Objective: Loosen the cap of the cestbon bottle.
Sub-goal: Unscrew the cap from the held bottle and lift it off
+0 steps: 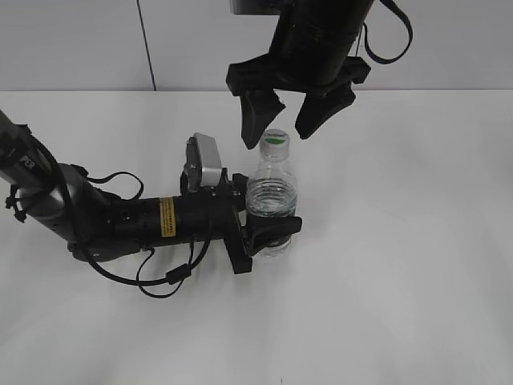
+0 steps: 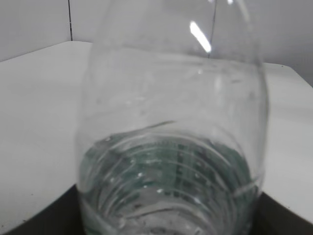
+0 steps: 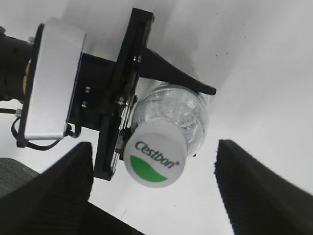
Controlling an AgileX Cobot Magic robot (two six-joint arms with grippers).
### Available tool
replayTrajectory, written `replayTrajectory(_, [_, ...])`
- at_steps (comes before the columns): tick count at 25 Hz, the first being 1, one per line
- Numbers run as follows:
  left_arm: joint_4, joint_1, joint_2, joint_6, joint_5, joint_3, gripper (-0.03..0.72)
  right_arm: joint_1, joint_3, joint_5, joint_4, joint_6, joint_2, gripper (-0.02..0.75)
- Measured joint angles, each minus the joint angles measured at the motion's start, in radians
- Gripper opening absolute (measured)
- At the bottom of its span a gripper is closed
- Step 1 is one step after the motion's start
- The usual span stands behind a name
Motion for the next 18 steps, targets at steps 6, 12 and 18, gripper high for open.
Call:
replayTrajectory(6, [0.0,0.0,0.0,0.0,0.0,0.0,0.408,0.0,0.0,0.0,-0.001,-0.005,0.022,0.587])
replayTrajectory(12, [0.0,0.0,0.0,0.0,0.0,0.0,0.408,0.0,0.0,0.0,-0.001,-0.006,0.022,0.554])
replayTrajectory(18, [0.0,0.0,0.0,0.0,0.0,0.0,0.408,0.0,0.0,0.0,0.001,-0.012,0.022,0.295])
